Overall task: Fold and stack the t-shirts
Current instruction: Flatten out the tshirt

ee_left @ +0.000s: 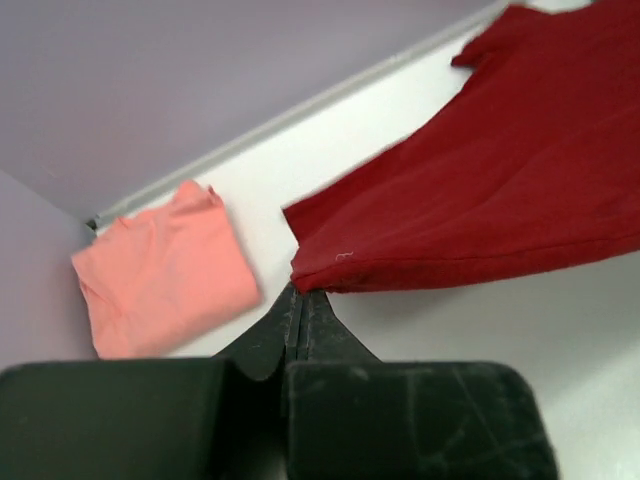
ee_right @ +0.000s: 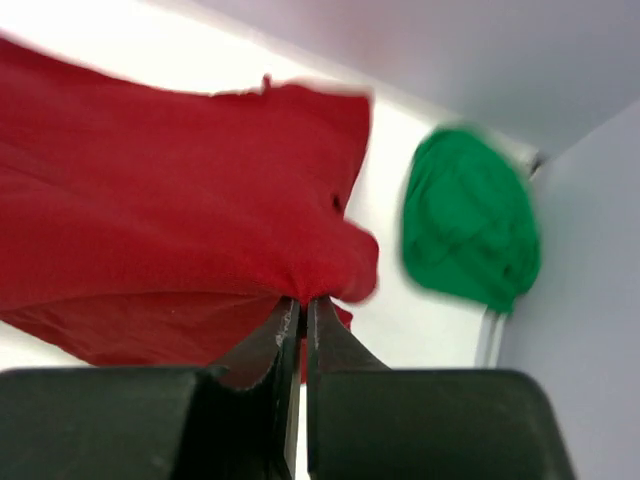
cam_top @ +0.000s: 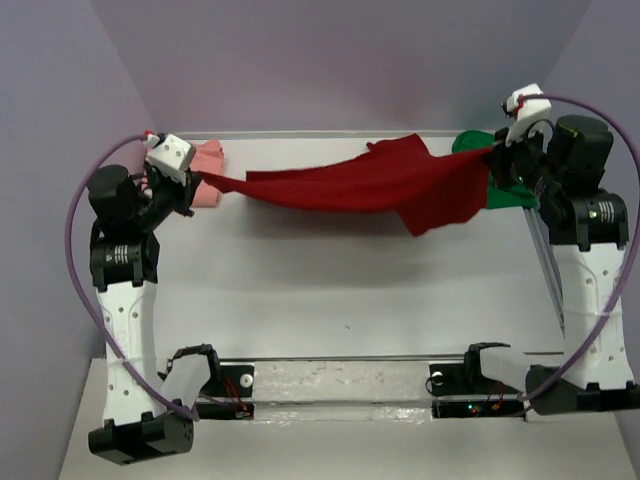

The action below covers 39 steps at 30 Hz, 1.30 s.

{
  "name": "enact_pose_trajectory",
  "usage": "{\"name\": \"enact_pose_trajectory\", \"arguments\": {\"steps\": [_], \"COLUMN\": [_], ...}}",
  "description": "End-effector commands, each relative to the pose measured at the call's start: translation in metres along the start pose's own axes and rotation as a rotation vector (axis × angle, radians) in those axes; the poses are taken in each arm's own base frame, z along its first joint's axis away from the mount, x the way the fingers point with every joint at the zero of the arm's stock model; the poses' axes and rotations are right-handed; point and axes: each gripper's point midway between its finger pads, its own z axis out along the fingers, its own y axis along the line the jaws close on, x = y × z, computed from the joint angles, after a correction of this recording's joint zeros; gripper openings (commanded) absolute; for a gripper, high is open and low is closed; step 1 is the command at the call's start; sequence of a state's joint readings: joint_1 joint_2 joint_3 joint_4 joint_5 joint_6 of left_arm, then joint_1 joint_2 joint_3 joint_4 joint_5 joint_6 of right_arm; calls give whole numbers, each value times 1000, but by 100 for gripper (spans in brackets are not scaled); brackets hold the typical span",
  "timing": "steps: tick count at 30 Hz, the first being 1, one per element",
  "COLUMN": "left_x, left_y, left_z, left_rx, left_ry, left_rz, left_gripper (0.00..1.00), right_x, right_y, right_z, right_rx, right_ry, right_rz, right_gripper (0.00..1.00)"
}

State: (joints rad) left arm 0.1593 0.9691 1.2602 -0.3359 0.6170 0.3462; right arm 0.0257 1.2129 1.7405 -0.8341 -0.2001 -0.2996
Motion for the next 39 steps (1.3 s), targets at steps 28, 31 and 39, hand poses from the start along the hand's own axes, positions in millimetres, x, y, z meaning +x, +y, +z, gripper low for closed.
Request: {"name": "enact_pose_trajectory", "arguments": {"steps": [28, 31, 39], "left_x": [159, 159, 173], "left_y": [-45, -45, -72], "left_z": [54, 73, 124], "left_rx": [477, 495, 569], "left_ry": [393, 377, 454], "left_rz": [-298, -310, -281], "left_gripper": [99, 98, 6], "right_x": [163, 175, 185], "right_y": [30, 24, 22], "right_z": [104, 129, 173], "right_rx": [-302, -303, -365], "right_ry": [439, 482, 537], "right_rz": [203, 214, 259], "right_gripper": [28, 0, 0]}}
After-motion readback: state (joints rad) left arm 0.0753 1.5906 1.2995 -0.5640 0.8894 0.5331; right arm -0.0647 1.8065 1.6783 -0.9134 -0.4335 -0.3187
